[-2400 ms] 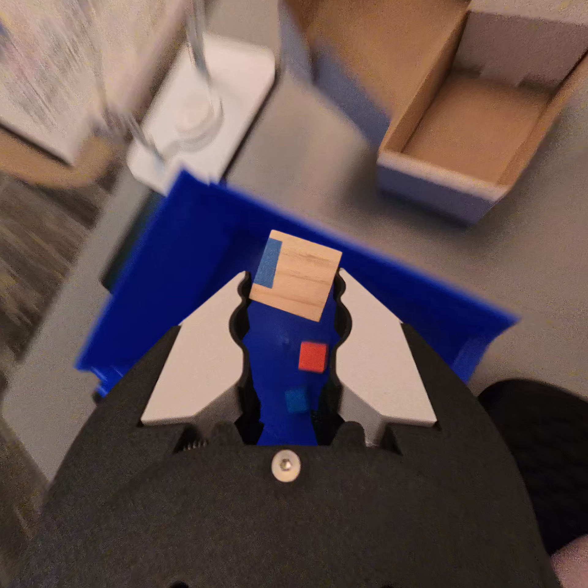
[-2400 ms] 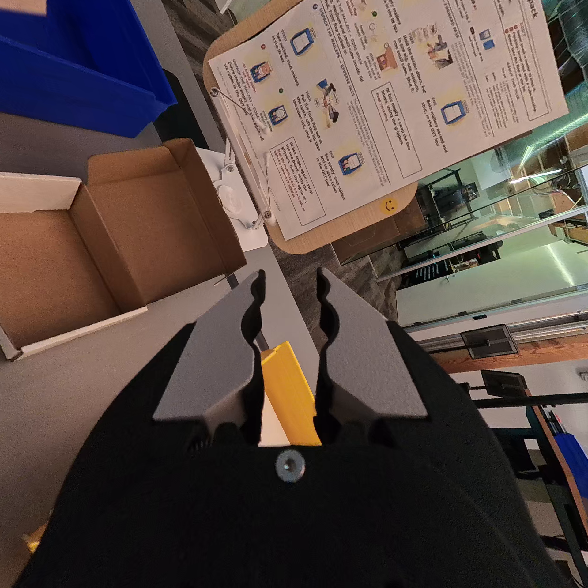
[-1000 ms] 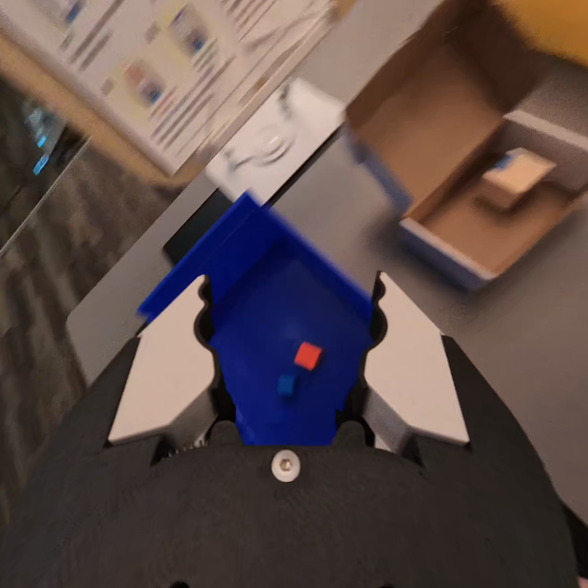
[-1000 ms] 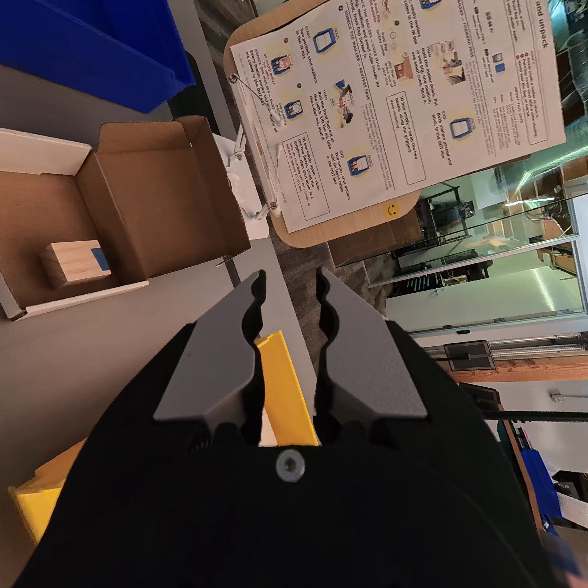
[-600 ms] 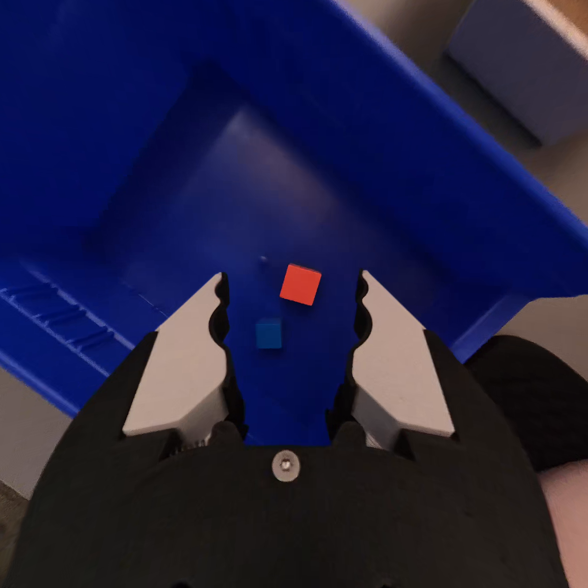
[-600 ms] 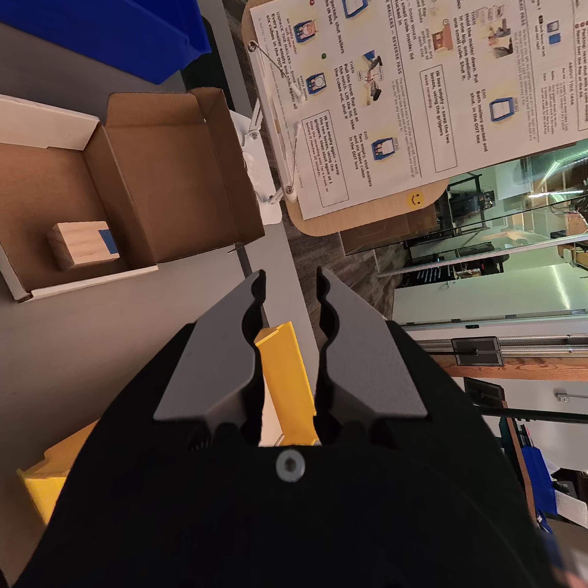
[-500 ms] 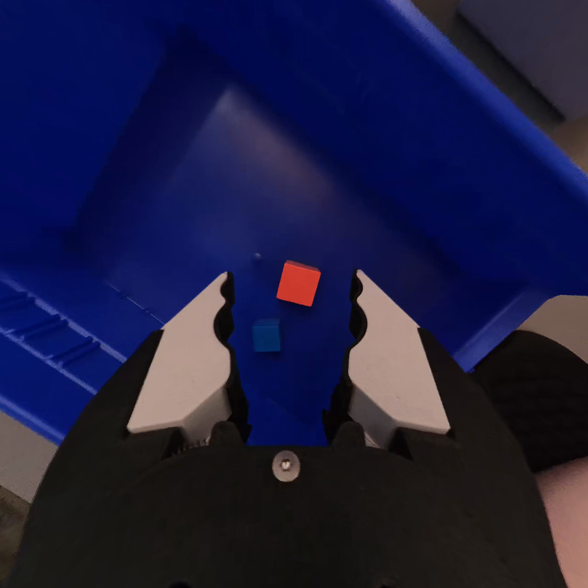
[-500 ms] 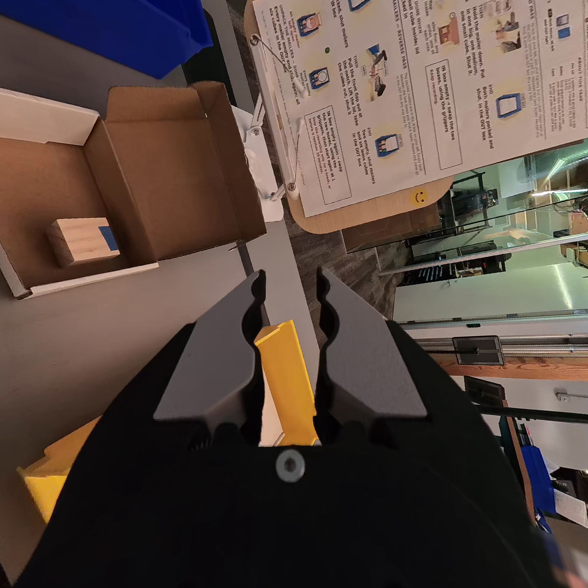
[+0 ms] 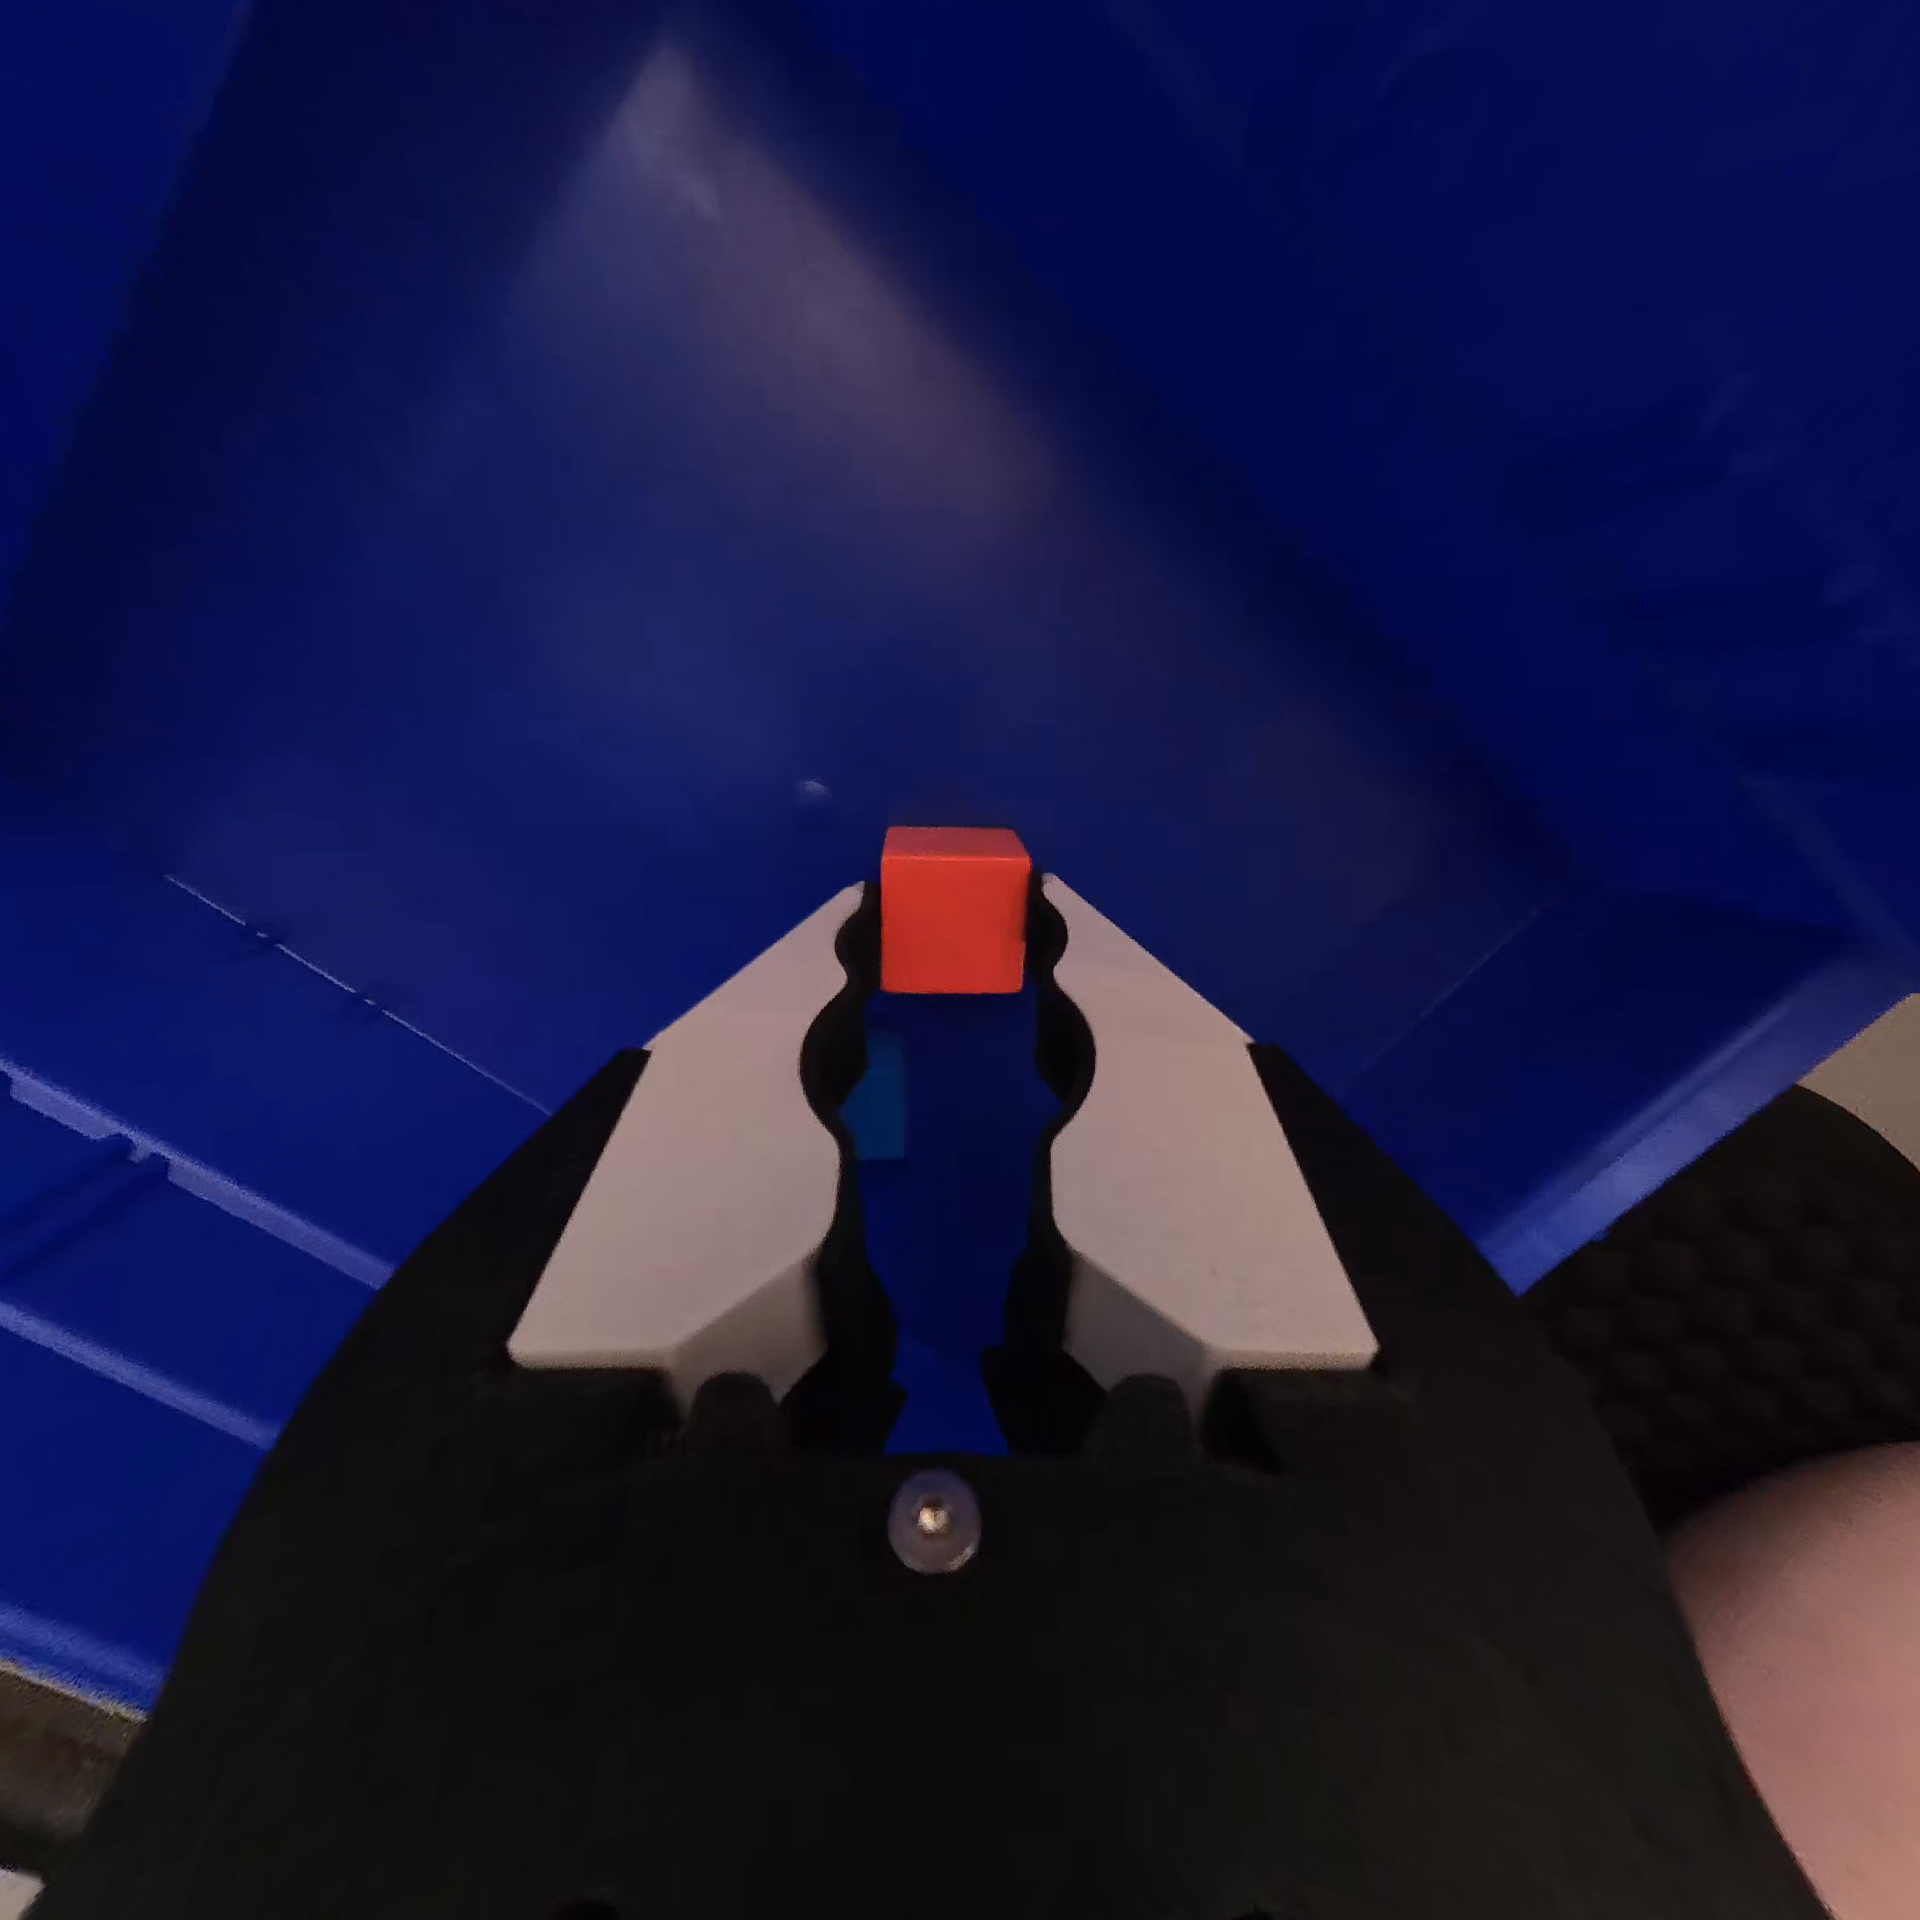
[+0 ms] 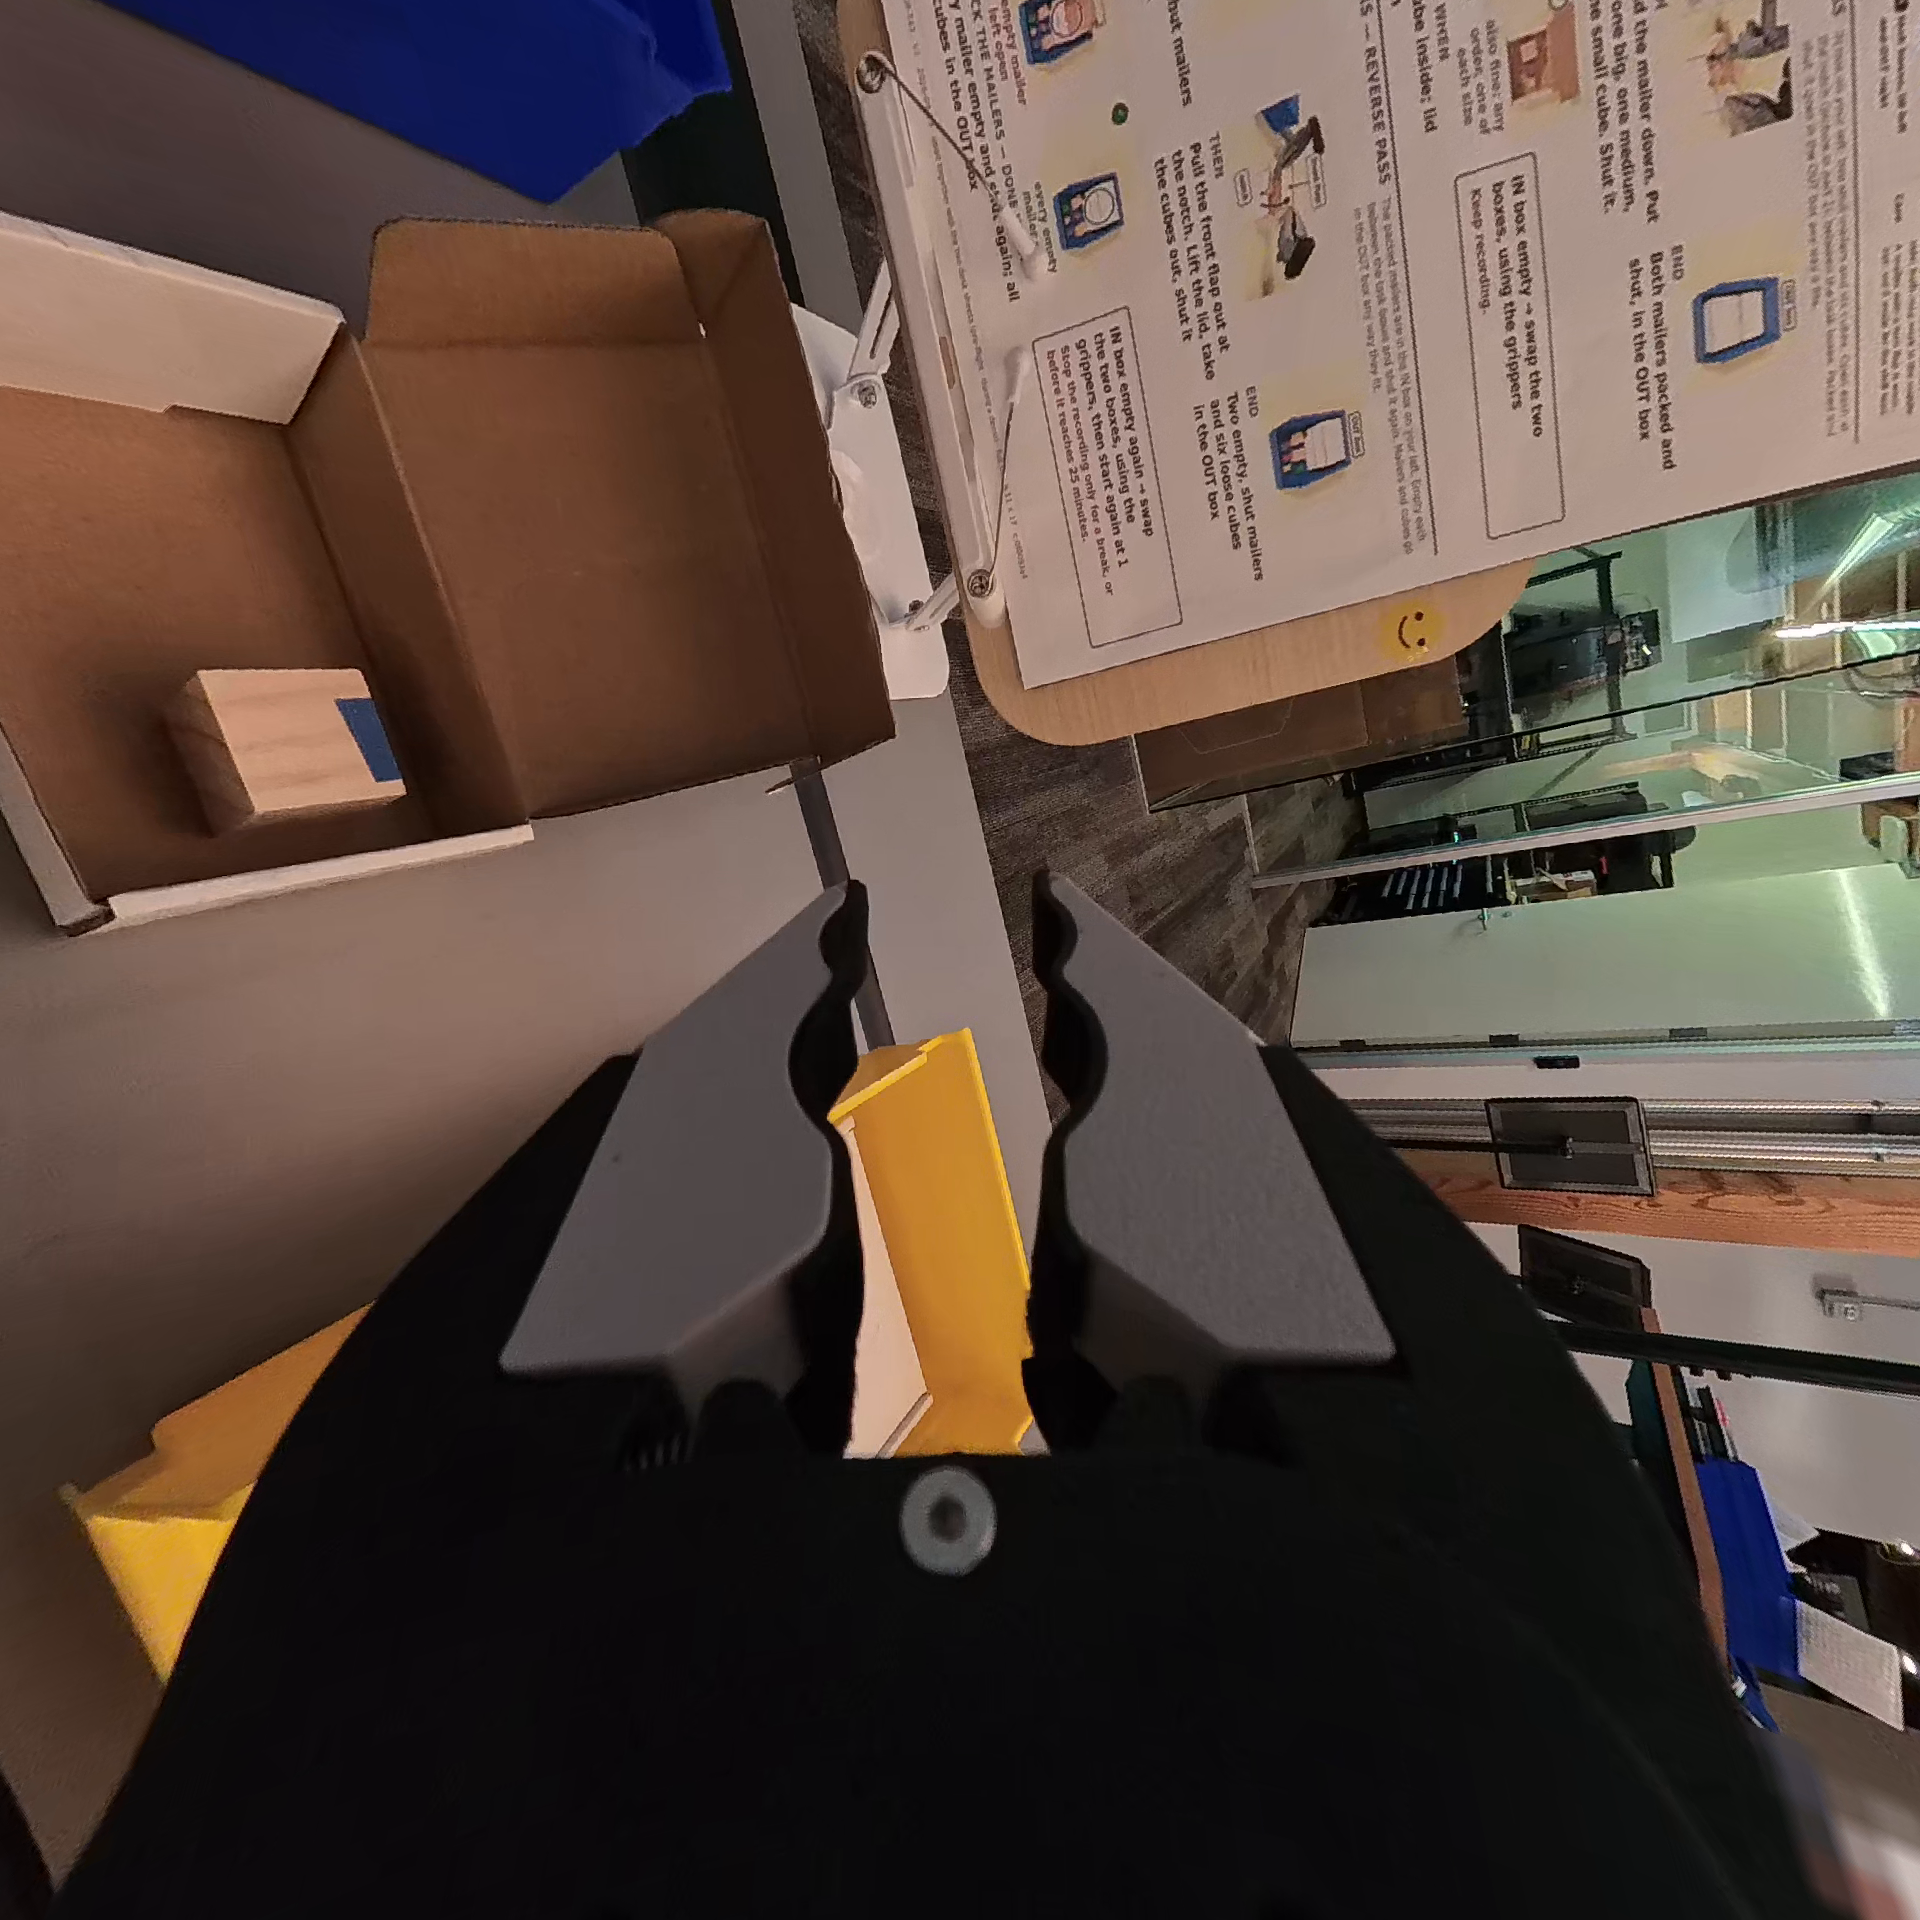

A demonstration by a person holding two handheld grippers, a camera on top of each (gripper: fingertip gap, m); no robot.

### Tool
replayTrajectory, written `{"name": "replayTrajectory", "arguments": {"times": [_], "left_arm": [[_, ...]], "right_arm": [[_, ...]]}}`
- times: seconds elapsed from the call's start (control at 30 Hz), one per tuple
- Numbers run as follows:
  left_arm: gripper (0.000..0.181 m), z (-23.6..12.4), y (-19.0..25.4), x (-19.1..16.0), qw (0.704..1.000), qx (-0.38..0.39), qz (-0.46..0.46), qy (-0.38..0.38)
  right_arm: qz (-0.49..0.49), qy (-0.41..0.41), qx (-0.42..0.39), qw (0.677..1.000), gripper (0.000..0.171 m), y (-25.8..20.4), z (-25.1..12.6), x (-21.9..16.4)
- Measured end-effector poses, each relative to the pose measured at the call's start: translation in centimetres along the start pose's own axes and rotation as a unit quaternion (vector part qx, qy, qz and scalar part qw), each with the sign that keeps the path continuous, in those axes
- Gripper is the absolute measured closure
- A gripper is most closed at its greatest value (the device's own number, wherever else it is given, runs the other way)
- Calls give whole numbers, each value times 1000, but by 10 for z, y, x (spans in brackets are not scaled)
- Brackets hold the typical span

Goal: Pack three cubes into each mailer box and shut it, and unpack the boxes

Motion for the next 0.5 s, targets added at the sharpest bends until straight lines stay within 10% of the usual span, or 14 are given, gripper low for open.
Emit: {"name": "replayTrajectory", "arguments": {"times": [0.2, 0.33, 0.5], "left_arm": [[155, -61, 15, 32, 994, 36, -7, 99], [155, -127, 126, 89, 962, -72, 91, 248], [155, -72, 218, 123, 951, -43, 235, 196]], "right_arm": [[3, -2, -5, 1000, 140, 2, -1, -2], [5, -3, -6, 1000, 140, 4, -1, -5], [2, -10, -1, 1000, 140, 1, 2, -7]]}}
Point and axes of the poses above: each gripper's, where its closed fingertips meet, z out along the fingers, x out of its top, y = z × x across the jaws, the point moved 2 cm from there along -z, back along the fingers, and after that the axes turned 15 degrees about -z, right-handed, at the moved point
